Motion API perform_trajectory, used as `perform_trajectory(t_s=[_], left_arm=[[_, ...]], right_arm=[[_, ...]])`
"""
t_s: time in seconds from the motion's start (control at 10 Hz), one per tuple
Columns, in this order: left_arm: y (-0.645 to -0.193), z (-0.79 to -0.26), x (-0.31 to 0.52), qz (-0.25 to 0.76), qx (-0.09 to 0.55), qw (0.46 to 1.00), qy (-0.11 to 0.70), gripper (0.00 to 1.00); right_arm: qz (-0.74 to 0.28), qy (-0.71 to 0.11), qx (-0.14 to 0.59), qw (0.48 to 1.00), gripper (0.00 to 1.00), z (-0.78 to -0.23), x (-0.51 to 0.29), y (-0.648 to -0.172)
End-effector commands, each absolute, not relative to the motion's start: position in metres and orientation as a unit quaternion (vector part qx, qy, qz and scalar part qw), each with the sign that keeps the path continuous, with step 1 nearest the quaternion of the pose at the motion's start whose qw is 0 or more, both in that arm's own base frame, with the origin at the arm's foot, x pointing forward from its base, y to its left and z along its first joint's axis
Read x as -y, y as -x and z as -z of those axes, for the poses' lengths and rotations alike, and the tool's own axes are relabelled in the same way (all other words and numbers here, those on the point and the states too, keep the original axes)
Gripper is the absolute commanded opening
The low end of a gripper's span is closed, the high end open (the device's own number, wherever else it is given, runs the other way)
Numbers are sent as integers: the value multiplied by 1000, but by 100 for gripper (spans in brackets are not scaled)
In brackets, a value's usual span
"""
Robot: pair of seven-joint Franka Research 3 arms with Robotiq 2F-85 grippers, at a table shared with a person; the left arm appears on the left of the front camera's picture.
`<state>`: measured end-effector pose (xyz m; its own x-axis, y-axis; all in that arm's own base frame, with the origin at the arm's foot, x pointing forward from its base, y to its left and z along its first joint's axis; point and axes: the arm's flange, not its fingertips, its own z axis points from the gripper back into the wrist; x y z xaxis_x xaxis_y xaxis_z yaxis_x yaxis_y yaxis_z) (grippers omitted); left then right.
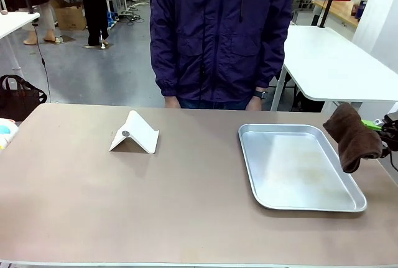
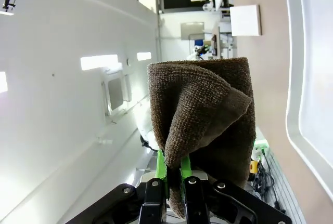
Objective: Clean the surface of the table.
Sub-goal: Clean the area not pointed to by the person, then return the Lint Roller and towel to their original positions.
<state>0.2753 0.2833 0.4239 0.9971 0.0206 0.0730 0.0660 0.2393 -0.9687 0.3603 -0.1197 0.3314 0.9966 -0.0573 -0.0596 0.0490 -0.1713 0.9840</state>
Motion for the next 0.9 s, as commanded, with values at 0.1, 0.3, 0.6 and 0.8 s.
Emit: perform_trajectory(t_s=[0.1, 0.3, 0.6, 0.8], left_arm=[[-274, -429, -286, 13, 35, 781, 623, 10], [-274, -429, -286, 13, 35, 781, 623, 10], [-274, -429, -286, 13, 35, 781, 623, 10], [-274, -429, -286, 13, 35, 781, 623, 10]], right_arm=[[42, -766, 5, 642, 11, -334, 118, -362], [42, -766, 5, 642, 11, -334, 118, -362], [42, -766, 5, 642, 11, -334, 118, -362], [42, -766, 5, 642, 11, -334, 118, -362]])
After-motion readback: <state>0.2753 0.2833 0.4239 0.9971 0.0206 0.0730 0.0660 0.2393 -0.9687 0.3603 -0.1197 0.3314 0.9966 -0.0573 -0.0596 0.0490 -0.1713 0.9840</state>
